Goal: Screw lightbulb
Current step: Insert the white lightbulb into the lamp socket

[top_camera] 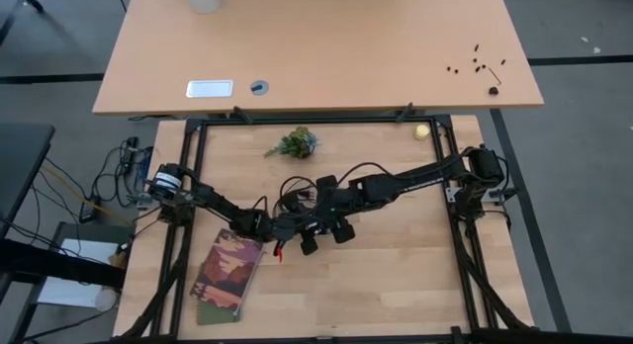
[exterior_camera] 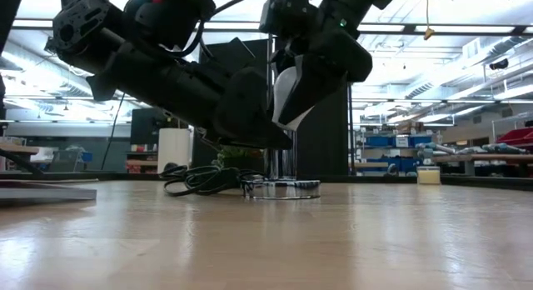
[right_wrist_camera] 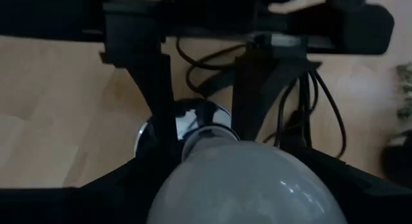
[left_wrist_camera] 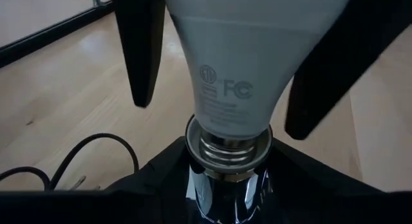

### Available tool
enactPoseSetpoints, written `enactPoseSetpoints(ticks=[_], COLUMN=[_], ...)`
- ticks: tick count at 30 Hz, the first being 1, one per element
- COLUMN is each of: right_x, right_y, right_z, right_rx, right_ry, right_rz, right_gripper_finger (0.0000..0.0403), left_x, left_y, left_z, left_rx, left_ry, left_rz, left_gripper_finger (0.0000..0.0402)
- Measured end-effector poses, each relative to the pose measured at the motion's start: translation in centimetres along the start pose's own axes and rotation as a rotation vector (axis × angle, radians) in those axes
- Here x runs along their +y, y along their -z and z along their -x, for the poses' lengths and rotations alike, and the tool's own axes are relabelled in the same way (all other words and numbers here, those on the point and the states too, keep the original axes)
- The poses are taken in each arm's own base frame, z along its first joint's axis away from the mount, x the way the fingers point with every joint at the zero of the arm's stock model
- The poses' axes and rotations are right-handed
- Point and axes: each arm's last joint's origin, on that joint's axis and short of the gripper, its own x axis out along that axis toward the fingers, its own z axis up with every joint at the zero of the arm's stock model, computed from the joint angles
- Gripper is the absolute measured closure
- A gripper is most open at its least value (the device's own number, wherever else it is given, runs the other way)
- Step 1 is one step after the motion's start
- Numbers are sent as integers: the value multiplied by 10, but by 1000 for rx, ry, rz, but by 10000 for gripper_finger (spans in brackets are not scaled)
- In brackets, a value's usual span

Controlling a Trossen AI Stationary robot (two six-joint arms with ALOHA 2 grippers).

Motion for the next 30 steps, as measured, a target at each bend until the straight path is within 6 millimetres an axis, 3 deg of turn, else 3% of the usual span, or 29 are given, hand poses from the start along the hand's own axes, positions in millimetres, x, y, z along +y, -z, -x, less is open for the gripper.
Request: enactPoseSetpoints(ticks=[14, 30], right_x=[-3, -6], right_y=[-2, -6], right_z=[6, 6], right_rx=[43, 75], right_ry=[-98, -106], right_rz=[-8, -29], right_gripper_finger=[142, 139], left_x=[2, 5], left_y=[-3, -6], left_z=[-4, -7], left_rx=[-1, -27], left_ry=[128, 165], left_rz=[-183, -188], left_gripper_finger=[208, 208])
